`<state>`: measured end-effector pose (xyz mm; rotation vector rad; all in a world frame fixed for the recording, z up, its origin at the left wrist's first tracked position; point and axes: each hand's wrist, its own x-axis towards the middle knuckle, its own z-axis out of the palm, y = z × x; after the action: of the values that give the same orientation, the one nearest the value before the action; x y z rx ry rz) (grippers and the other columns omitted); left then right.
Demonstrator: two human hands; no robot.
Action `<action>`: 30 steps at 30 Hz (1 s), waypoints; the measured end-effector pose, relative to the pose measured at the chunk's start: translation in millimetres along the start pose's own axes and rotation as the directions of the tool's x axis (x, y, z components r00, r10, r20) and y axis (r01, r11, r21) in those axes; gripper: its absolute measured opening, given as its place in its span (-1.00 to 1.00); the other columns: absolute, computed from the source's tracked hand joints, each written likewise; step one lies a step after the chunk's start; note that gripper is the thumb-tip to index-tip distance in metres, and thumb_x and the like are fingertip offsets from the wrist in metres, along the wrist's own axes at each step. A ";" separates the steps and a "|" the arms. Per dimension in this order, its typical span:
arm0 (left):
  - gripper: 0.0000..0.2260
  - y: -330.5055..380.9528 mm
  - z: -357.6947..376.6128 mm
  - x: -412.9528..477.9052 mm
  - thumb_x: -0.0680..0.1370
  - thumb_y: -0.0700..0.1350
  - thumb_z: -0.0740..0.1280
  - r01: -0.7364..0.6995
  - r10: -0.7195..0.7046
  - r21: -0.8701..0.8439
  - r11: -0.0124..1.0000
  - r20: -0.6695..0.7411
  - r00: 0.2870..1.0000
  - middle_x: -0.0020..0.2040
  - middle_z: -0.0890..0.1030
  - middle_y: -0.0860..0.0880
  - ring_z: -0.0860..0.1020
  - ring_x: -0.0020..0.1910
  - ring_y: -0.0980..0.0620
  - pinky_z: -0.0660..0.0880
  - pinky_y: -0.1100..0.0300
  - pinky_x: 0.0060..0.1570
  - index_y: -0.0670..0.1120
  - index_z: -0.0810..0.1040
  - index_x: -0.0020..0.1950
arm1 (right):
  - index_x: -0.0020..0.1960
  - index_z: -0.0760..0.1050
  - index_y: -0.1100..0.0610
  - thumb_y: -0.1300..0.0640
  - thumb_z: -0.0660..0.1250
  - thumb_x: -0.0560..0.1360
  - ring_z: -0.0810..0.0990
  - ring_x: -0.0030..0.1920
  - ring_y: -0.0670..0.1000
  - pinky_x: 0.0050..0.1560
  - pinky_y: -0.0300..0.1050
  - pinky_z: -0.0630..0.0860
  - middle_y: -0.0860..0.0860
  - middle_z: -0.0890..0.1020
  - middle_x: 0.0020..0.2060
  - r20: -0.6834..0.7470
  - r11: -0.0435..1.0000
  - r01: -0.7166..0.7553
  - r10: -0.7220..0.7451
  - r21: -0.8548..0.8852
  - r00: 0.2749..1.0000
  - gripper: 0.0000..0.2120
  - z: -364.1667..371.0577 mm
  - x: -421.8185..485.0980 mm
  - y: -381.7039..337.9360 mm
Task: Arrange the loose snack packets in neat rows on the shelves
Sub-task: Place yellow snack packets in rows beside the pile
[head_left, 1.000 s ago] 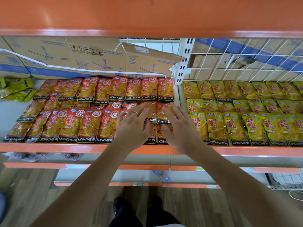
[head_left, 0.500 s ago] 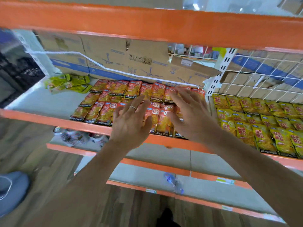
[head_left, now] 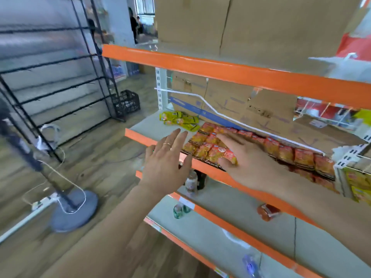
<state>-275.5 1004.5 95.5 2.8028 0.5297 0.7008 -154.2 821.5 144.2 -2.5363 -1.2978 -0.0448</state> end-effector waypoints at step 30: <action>-0.39 -49.2 -0.4 77.0 0.49 0.26 0.03 0.179 -0.168 0.147 0.973 -0.083 0.982 0.56 0.32 0.01 0.40 0.44 -0.11 0.29 -0.16 0.33 0.06 0.33 0.50 | 0.60 0.06 -0.05 -0.12 0.20 0.61 0.08 0.55 -0.05 0.48 0.08 0.06 -0.16 0.12 0.57 0.002 0.977 0.185 -0.186 0.110 0.982 -0.37 2.6 128.2 -23.8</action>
<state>-226.7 1079.5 114.1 2.8330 0.8650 0.7529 -97.4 936.5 167.8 -2.3214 -1.4958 0.0029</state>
